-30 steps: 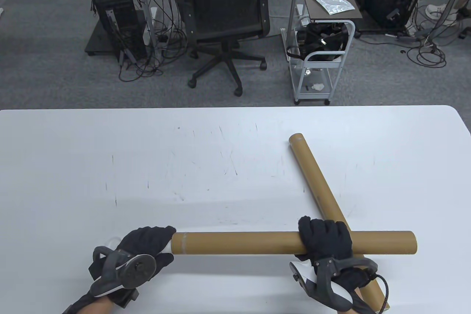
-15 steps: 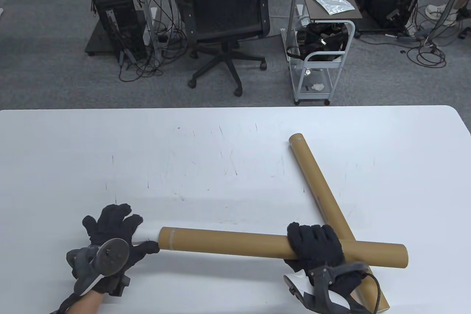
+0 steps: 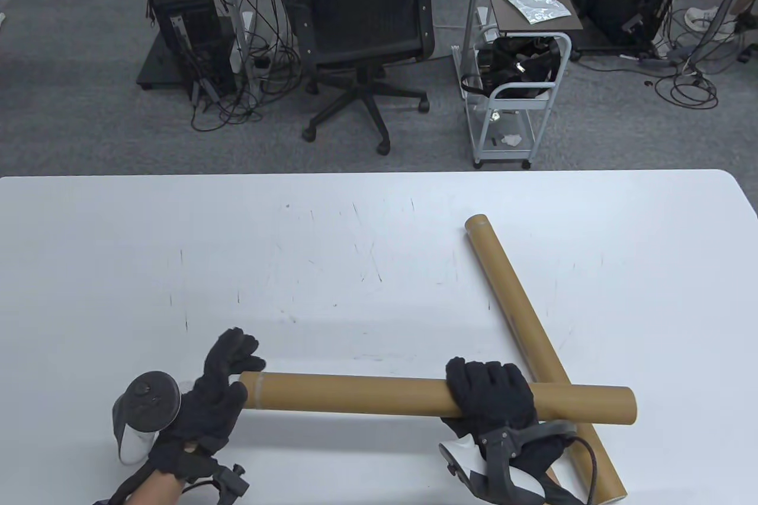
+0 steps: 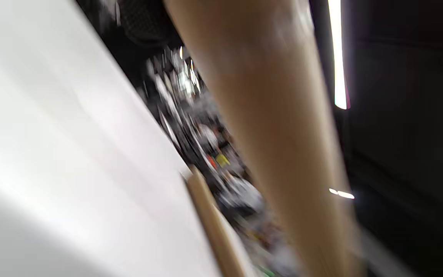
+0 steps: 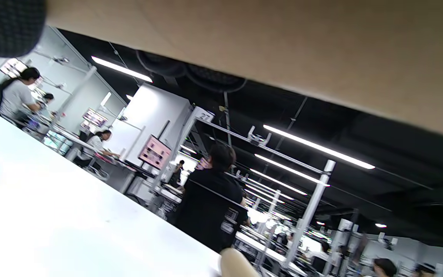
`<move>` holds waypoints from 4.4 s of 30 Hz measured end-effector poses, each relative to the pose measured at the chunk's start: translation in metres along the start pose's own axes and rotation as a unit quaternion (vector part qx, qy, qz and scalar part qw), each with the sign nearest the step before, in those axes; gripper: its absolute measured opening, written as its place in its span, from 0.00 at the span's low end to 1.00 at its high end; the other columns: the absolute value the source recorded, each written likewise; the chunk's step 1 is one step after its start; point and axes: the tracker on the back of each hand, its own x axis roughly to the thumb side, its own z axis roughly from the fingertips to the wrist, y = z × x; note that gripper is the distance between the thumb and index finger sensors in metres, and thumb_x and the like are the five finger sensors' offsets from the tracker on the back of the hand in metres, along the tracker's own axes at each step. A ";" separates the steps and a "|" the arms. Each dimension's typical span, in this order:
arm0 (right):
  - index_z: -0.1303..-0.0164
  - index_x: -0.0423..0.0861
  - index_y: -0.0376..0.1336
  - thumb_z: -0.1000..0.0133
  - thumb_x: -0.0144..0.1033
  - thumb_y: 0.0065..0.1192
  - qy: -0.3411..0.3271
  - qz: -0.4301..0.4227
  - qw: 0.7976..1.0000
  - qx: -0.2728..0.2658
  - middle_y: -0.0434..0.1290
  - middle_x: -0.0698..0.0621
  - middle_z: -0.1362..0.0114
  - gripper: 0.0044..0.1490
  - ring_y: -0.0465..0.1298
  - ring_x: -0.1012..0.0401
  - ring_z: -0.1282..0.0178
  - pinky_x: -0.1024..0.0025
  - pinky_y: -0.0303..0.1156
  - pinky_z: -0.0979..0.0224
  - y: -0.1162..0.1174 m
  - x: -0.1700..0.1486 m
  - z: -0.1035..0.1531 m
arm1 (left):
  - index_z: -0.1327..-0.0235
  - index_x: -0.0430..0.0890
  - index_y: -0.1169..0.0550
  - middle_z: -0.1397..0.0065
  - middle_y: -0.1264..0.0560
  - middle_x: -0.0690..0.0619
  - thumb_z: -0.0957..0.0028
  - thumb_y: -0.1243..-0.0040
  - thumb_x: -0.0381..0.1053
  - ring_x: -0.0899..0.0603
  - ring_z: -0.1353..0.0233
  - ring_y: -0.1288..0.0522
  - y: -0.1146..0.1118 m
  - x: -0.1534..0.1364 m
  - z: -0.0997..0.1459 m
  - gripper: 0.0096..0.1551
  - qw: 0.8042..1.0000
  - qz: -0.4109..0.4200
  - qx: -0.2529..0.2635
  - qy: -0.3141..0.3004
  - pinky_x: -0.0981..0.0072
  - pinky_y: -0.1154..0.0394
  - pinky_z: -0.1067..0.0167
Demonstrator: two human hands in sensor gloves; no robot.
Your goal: Roll up mouse pads and store in mailing tubes
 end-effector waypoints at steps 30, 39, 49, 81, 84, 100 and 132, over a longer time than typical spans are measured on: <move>0.36 0.58 0.61 0.62 0.72 0.62 0.043 0.018 0.997 0.065 0.75 0.60 0.40 0.46 0.76 0.61 0.42 0.59 0.73 0.32 0.021 -0.024 0.005 | 0.20 0.60 0.41 0.13 0.41 0.55 0.61 0.38 0.74 0.43 0.14 0.38 0.086 -0.066 0.016 0.54 0.743 -0.574 0.013 0.343 0.49 0.30 0.22; 0.36 0.58 0.61 0.62 0.72 0.62 0.035 0.021 0.997 0.071 0.75 0.59 0.40 0.46 0.76 0.61 0.42 0.59 0.72 0.31 0.019 -0.024 0.004 | 0.26 0.76 0.41 0.19 0.34 0.64 0.59 0.36 0.68 0.48 0.22 0.30 0.080 -0.068 0.010 0.44 0.737 -0.584 0.003 0.340 0.64 0.25 0.28; 0.36 0.59 0.61 0.62 0.72 0.62 0.032 0.008 0.997 0.075 0.75 0.60 0.40 0.46 0.76 0.61 0.42 0.59 0.72 0.31 0.021 -0.023 0.005 | 0.31 0.67 0.30 0.26 0.27 0.56 0.58 0.33 0.63 0.48 0.32 0.21 0.072 -0.044 0.010 0.37 0.952 -0.258 0.050 0.155 0.70 0.20 0.37; 0.36 0.58 0.61 0.61 0.72 0.62 0.057 -0.006 0.996 0.076 0.74 0.59 0.39 0.46 0.76 0.61 0.42 0.58 0.73 0.32 0.027 -0.017 0.005 | 0.21 0.57 0.54 0.15 0.52 0.47 0.46 0.49 0.55 0.41 0.16 0.40 0.012 -0.009 -0.003 0.43 0.996 -0.083 0.011 0.032 0.60 0.31 0.22; 0.36 0.58 0.61 0.61 0.72 0.62 0.055 -0.007 0.995 0.078 0.75 0.59 0.40 0.46 0.76 0.60 0.42 0.58 0.73 0.32 0.027 -0.015 0.005 | 0.22 0.58 0.57 0.14 0.55 0.47 0.46 0.48 0.56 0.41 0.15 0.43 0.007 -0.010 -0.003 0.45 0.995 -0.098 -0.001 0.036 0.58 0.32 0.21; 0.21 0.48 0.49 0.55 0.54 0.67 0.261 -0.038 0.909 0.322 0.69 0.48 0.29 0.54 0.73 0.50 0.35 0.43 0.70 0.28 0.079 -0.160 -0.007 | 0.22 0.68 0.48 0.13 0.51 0.60 0.54 0.50 0.71 0.46 0.12 0.48 0.032 -0.018 0.004 0.44 0.934 -0.344 0.069 0.062 0.54 0.44 0.15; 0.18 0.48 0.44 0.50 0.49 0.61 0.379 -0.139 0.780 0.478 0.59 0.49 0.18 0.53 0.63 0.48 0.22 0.40 0.57 0.21 0.188 -0.248 0.036 | 0.24 0.72 0.48 0.12 0.52 0.64 0.55 0.50 0.71 0.50 0.11 0.50 0.022 -0.028 -0.005 0.43 0.837 -0.532 0.035 0.121 0.54 0.48 0.12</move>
